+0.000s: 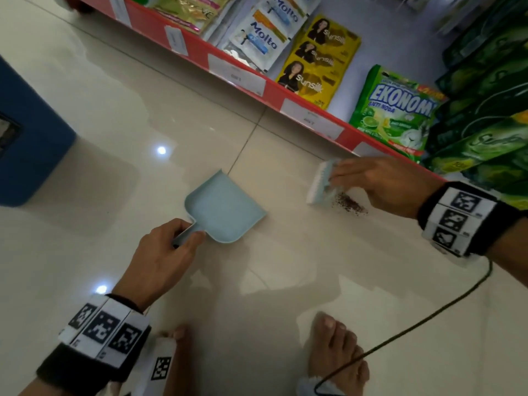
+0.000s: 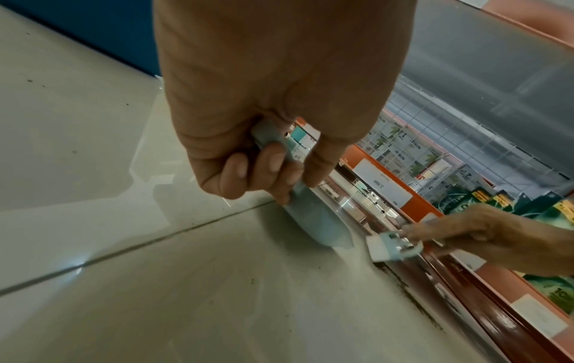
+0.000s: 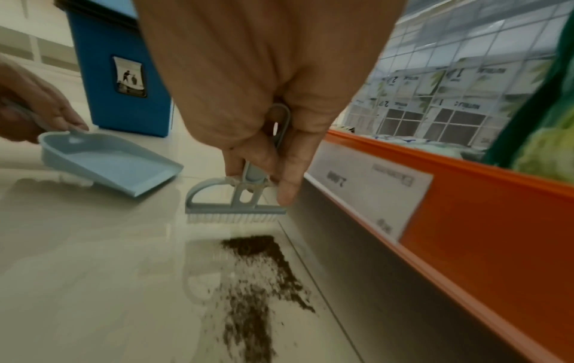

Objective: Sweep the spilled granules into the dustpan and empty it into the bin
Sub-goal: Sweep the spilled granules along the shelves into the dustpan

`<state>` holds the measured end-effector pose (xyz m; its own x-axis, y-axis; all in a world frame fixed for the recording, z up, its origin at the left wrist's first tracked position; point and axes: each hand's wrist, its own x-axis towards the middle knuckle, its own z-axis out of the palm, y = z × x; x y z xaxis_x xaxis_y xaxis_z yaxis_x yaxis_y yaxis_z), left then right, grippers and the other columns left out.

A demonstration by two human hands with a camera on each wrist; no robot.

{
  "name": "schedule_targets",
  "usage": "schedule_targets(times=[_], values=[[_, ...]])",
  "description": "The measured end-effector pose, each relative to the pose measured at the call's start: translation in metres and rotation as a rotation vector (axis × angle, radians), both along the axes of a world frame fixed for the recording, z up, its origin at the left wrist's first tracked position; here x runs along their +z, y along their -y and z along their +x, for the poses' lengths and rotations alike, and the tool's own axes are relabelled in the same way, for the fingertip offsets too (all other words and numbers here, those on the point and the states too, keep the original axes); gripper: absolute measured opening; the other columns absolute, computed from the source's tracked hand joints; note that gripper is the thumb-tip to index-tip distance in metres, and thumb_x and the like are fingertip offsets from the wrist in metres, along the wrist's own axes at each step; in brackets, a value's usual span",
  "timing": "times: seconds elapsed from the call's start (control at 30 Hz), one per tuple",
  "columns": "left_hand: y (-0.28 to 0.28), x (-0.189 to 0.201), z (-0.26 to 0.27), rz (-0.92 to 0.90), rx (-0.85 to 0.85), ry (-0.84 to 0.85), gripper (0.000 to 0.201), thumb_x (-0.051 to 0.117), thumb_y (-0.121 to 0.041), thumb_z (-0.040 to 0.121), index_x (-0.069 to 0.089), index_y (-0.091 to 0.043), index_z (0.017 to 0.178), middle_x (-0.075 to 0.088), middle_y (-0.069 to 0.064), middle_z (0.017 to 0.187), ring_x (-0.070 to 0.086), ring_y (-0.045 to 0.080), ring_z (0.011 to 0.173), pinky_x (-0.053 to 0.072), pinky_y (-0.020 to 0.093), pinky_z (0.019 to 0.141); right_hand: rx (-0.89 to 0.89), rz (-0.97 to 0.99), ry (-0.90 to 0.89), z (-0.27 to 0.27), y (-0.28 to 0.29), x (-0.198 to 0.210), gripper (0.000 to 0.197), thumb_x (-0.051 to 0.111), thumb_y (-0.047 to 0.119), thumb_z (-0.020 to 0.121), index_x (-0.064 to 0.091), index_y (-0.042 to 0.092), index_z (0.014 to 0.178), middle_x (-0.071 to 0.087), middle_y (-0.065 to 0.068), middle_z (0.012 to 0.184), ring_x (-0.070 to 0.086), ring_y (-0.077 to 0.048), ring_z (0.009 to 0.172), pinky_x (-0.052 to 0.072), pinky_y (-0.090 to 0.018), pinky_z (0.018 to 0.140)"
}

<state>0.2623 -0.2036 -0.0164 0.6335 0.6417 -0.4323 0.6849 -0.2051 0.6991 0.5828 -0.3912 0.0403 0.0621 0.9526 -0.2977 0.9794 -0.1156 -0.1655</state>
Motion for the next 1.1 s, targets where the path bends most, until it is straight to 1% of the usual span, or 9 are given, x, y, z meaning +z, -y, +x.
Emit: schedule_targets(times=[0.07,0.2,0.33,0.5,0.6,0.73,0.83,0.93,1.1], values=[[0.002,0.002,0.005,-0.007,-0.022,0.01,0.03,0.056,-0.032,0.096,0.064,-0.006,0.084,0.061,0.015,0.069,0.048,0.018,0.058,0.034,0.029,0.053,-0.011,0.059,-0.022,-0.002,-0.01,0.001,0.069,0.052,-0.026,0.061,0.067,0.002,0.121,0.063,-0.014,0.131,0.055,-0.035,0.127,0.046,-0.05,0.105],[0.004,0.005,0.009,-0.009,-0.059,0.028,0.028,0.058,-0.033,0.095,0.064,-0.008,0.082,0.063,0.015,0.071,0.052,0.021,0.06,0.036,0.03,0.055,-0.007,0.062,-0.02,-0.018,-0.045,-0.017,0.071,0.051,-0.018,0.071,0.058,0.012,0.135,0.053,-0.004,0.143,0.043,-0.023,0.139,0.039,-0.039,0.112],[0.005,0.003,0.014,-0.01,-0.047,0.043,0.033,0.058,-0.033,0.095,0.063,-0.003,0.082,0.063,0.018,0.073,0.051,0.022,0.062,0.035,0.031,0.056,0.039,0.002,-0.011,-0.016,-0.032,-0.027,0.065,0.051,-0.017,0.074,0.063,0.014,0.13,0.057,-0.004,0.139,0.05,-0.024,0.133,0.043,-0.042,0.109],[0.008,-0.004,0.025,-0.045,-0.051,0.057,0.026,0.059,-0.031,0.094,0.06,-0.01,0.079,0.055,0.002,0.061,0.048,0.015,0.057,0.034,0.028,0.053,-0.126,-0.004,0.004,0.003,0.036,-0.018,0.066,0.057,-0.022,0.069,0.069,0.015,0.121,0.064,-0.006,0.13,0.057,-0.027,0.126,0.049,-0.05,0.102],[0.011,-0.006,0.033,-0.066,-0.066,0.067,0.023,0.06,-0.031,0.094,0.061,-0.013,0.079,0.054,-0.001,0.061,0.048,0.014,0.056,0.035,0.027,0.053,-0.2,0.109,-0.019,-0.001,0.053,-0.013,0.065,0.053,-0.027,0.067,0.069,0.007,0.12,0.065,-0.012,0.128,0.059,-0.031,0.123,0.05,-0.054,0.1],[0.016,-0.006,0.042,-0.049,-0.111,0.088,0.024,0.06,-0.032,0.093,0.06,-0.015,0.077,0.058,0.002,0.063,0.051,0.015,0.058,0.038,0.028,0.054,-0.33,0.218,0.004,-0.011,0.033,-0.011,0.061,0.049,-0.024,0.074,0.063,0.002,0.127,0.061,-0.015,0.133,0.058,-0.033,0.124,0.048,-0.049,0.103],[0.02,-0.005,0.048,-0.035,-0.138,0.095,0.024,0.059,-0.033,0.093,0.061,-0.015,0.079,0.062,0.007,0.069,0.055,0.019,0.062,0.041,0.03,0.058,-0.368,0.118,0.09,-0.024,0.006,-0.016,0.063,0.045,-0.016,0.078,0.052,0.004,0.138,0.052,-0.013,0.144,0.052,-0.033,0.129,0.047,-0.047,0.103],[0.023,-0.004,0.052,-0.02,-0.154,0.09,0.025,0.059,-0.033,0.094,0.061,-0.012,0.08,0.062,0.007,0.07,0.054,0.019,0.063,0.039,0.029,0.056,-0.395,0.025,0.257,-0.035,-0.012,-0.028,0.052,0.041,-0.005,0.089,0.043,0.004,0.141,0.049,-0.014,0.142,0.051,-0.032,0.126,0.047,-0.043,0.097],[0.025,-0.006,0.052,-0.029,-0.144,0.094,0.023,0.06,-0.031,0.093,0.06,-0.014,0.078,0.057,0.001,0.064,0.05,0.014,0.059,0.036,0.028,0.054,-0.47,-0.079,0.198,-0.027,0.01,-0.026,0.046,0.04,0.001,0.091,0.056,0.015,0.131,0.057,-0.006,0.135,0.055,-0.03,0.12,0.049,-0.04,0.094]])
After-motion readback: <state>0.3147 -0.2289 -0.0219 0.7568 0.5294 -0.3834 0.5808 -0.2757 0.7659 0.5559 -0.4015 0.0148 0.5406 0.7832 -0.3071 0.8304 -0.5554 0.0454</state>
